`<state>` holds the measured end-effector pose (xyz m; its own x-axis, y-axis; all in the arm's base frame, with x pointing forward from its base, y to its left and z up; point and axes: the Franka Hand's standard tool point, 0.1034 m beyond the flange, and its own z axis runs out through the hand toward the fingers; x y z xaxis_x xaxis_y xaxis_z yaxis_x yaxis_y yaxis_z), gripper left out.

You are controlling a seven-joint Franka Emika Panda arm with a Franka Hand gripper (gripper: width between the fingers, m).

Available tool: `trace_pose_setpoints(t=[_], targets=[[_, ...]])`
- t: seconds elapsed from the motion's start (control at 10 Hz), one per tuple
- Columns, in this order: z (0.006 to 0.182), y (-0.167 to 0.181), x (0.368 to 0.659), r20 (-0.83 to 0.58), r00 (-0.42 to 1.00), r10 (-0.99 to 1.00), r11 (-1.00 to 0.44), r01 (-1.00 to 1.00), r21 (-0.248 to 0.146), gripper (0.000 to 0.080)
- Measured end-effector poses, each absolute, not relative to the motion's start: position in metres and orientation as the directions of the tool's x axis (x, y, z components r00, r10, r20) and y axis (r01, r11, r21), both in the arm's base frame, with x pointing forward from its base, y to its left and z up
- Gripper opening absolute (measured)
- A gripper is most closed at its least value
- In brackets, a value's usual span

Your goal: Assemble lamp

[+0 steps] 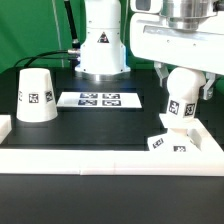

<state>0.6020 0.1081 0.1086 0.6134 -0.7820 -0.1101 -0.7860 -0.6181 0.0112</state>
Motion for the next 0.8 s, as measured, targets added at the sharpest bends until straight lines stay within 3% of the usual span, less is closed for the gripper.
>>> trace_pose_setpoints(t=[0.2,0.3,0.8], targets=[[0.1084,0.1075,0.6020,-0.114,0.665,-0.738,-0.670,-0.742,0.005,0.0607],[0.1086,0.1049,0.6021,-0.120,0.727,-0.676,-0.732,-0.681,0.000,0.0683],[0.1082,0.1055,0.6014,-0.106,0.949,-0.296,-0.952,-0.302,-0.042,0.0698]])
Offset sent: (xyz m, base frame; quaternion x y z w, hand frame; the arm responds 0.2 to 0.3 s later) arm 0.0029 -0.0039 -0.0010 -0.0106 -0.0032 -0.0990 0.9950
